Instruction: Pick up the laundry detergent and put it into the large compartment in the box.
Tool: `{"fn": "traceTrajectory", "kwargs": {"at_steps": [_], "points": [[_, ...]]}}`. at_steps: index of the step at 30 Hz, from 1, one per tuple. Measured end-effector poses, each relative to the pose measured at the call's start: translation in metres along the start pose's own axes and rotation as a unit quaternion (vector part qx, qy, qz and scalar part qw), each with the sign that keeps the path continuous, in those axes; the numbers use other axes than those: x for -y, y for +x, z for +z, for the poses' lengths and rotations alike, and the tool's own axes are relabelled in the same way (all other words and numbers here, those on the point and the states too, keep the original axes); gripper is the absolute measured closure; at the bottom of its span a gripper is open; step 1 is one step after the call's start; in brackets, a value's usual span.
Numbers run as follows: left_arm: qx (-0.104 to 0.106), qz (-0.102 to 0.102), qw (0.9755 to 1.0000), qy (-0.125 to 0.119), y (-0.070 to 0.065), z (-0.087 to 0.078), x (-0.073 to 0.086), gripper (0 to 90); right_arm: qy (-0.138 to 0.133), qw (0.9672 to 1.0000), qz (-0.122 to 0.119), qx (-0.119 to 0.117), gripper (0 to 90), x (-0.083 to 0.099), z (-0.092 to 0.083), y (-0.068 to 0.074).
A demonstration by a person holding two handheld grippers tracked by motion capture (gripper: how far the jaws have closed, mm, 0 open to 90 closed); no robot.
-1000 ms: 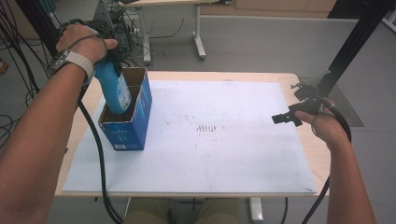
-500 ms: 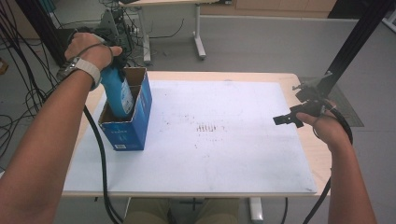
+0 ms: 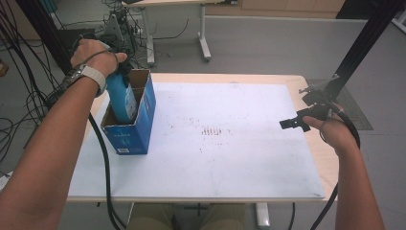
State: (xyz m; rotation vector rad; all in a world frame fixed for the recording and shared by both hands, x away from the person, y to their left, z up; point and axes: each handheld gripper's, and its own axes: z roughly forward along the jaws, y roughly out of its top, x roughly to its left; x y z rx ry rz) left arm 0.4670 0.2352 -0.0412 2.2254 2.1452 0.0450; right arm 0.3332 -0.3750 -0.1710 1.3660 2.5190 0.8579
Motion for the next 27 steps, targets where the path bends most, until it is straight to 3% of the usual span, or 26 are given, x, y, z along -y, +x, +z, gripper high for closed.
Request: {"fn": "traceTrajectory", "kwargs": {"at_steps": [27], "points": [[0.003,0.002,1.0000,-0.002,0.004,0.033,0.001,39.2,0.003,1.0000,0.001,-0.003,8.9,-0.001,0.005,0.000]]}}
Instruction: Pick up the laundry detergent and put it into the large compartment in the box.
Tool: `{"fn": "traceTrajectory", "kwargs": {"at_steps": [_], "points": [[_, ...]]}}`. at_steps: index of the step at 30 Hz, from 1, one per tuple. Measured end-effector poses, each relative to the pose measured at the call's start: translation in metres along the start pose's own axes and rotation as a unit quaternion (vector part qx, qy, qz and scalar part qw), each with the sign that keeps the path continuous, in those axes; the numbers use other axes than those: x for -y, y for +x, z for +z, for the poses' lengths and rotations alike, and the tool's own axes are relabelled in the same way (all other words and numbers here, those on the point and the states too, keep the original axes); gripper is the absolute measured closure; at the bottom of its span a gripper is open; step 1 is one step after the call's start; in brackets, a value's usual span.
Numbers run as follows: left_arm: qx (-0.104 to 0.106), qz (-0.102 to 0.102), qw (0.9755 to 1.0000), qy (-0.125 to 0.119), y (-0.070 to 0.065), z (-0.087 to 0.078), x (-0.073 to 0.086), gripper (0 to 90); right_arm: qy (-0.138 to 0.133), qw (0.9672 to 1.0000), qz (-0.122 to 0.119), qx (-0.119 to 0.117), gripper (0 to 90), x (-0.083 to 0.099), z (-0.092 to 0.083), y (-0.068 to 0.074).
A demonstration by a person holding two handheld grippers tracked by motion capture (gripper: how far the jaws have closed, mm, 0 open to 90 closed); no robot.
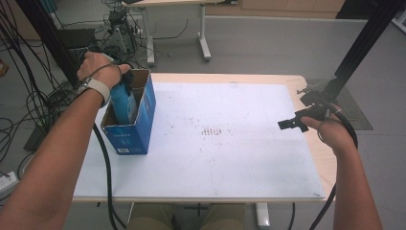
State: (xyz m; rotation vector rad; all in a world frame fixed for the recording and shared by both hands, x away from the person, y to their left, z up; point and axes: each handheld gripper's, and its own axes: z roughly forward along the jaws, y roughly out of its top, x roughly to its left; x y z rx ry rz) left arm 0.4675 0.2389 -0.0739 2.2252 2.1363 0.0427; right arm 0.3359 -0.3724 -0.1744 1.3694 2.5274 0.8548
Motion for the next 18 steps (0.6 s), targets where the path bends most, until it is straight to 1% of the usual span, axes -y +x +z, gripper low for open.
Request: {"fn": "traceTrajectory", "kwargs": {"at_steps": [4,8,10,13,18], "points": [[-0.002,0.002,1.0000,-0.001,-0.001,0.003,0.000,39.2,0.000,1.0000,-0.001,0.000,8.9,-0.001,0.000,0.000],[0.001,0.001,1.0000,0.002,0.000,0.007,0.000,39.2,0.000,1.0000,-0.001,0.000,8.9,-0.001,0.000,0.000],[0.001,0.002,1.0000,-0.002,0.001,0.008,0.001,39.2,0.000,1.0000,0.000,-0.001,8.9,0.000,0.000,0.000],[-0.003,0.003,1.0000,-0.001,-0.001,0.012,0.001,39.3,0.001,1.0000,0.000,0.000,8.9,0.001,0.000,0.000],[-0.002,0.003,1.0000,0.003,0.001,0.018,0.001,39.2,0.001,1.0000,0.002,0.000,8.9,0.003,-0.001,0.000]]}}
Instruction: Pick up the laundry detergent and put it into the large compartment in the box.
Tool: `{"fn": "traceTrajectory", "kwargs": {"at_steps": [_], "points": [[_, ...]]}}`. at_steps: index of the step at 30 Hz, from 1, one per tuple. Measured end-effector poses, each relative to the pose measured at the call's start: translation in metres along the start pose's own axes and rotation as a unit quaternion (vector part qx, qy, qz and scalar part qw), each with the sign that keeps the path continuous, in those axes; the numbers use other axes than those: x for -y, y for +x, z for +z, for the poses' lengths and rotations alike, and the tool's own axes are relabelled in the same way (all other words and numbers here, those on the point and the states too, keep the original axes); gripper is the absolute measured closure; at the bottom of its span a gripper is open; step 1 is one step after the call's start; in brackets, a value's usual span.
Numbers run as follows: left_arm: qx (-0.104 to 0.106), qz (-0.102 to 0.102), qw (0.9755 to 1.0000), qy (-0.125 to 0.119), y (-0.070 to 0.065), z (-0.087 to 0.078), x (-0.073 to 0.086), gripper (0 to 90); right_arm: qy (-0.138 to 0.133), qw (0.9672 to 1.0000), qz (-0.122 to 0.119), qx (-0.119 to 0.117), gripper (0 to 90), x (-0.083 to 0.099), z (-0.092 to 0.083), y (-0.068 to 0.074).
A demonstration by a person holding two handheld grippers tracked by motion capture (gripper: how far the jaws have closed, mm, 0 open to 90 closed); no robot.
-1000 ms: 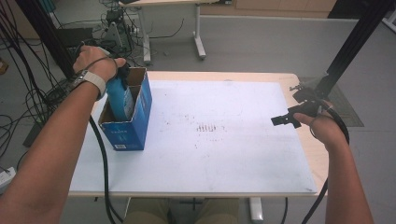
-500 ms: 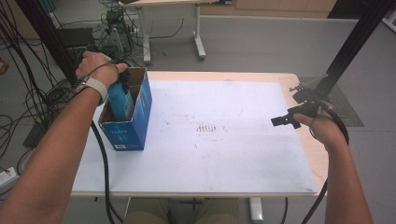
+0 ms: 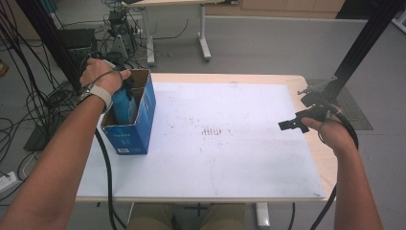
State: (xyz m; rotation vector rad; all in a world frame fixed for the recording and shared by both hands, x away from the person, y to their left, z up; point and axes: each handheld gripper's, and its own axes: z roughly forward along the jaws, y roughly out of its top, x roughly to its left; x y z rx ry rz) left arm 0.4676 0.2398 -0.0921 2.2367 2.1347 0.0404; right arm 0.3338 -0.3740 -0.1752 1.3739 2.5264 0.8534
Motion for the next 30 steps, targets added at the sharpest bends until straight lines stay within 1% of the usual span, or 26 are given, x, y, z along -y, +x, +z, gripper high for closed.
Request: {"fn": "traceTrajectory", "kwargs": {"at_steps": [19,21,23,27,30], "points": [[-0.001,0.006,1.0000,0.004,-0.002,0.019,0.000,39.2,0.002,1.0000,0.001,-0.001,8.9,-0.001,0.001,0.000],[-0.002,0.008,1.0000,-0.001,-0.003,0.020,0.001,39.2,0.002,1.0000,0.001,0.000,8.9,-0.001,0.001,0.000],[-0.005,0.010,0.9999,0.001,-0.003,0.022,0.000,39.2,0.002,1.0000,0.002,0.000,8.9,-0.001,0.002,0.001],[-0.009,0.010,0.9999,-0.004,-0.005,0.023,0.002,39.2,0.003,1.0000,0.002,-0.001,8.9,-0.001,0.003,0.000],[-0.008,0.011,0.9999,-0.007,-0.005,0.023,0.003,39.2,0.003,1.0000,0.003,-0.001,8.9,0.000,0.003,0.000]]}}
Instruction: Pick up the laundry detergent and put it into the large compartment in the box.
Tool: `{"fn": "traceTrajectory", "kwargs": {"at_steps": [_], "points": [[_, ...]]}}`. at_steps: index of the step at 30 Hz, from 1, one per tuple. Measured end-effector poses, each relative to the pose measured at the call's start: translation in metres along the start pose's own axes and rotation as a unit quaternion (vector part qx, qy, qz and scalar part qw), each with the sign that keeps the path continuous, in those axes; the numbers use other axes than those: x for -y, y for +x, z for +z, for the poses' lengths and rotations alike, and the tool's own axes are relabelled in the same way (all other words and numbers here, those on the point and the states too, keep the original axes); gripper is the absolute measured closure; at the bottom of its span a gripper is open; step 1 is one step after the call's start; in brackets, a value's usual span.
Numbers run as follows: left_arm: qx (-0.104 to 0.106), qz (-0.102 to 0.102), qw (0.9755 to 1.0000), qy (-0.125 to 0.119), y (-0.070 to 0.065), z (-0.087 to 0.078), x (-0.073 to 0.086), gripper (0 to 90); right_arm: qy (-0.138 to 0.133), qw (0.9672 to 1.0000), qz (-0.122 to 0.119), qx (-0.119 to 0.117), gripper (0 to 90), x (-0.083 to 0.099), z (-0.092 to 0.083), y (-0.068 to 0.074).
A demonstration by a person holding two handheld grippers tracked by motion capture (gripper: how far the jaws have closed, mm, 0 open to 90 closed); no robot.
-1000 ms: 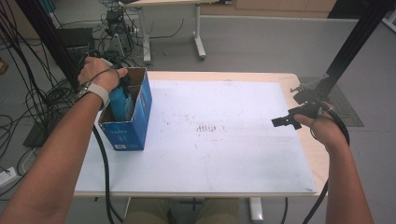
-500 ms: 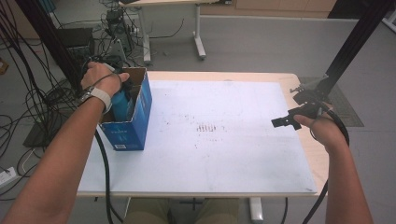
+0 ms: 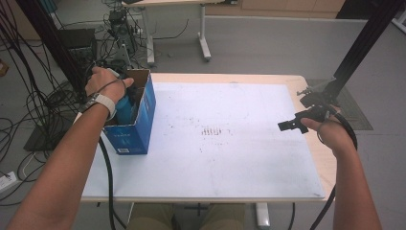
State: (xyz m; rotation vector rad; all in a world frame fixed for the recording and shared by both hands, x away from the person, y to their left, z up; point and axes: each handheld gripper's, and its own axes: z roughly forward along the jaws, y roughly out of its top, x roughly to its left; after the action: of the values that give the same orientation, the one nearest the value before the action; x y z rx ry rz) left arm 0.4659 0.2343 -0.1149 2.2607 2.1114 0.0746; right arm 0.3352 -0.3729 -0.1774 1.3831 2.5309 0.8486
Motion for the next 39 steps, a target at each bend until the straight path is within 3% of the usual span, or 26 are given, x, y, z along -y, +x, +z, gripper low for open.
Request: {"fn": "traceTrajectory", "kwargs": {"at_steps": [9,39], "points": [[-0.001,0.002,1.0000,-0.001,-0.006,0.001,0.000,39.2,-0.002,1.0000,0.000,0.000,8.9,0.001,-0.001,0.000],[-0.001,0.008,0.9999,0.013,-0.006,0.025,-0.001,39.2,-0.003,1.0000,0.004,0.000,8.9,0.004,0.000,0.000]]}}
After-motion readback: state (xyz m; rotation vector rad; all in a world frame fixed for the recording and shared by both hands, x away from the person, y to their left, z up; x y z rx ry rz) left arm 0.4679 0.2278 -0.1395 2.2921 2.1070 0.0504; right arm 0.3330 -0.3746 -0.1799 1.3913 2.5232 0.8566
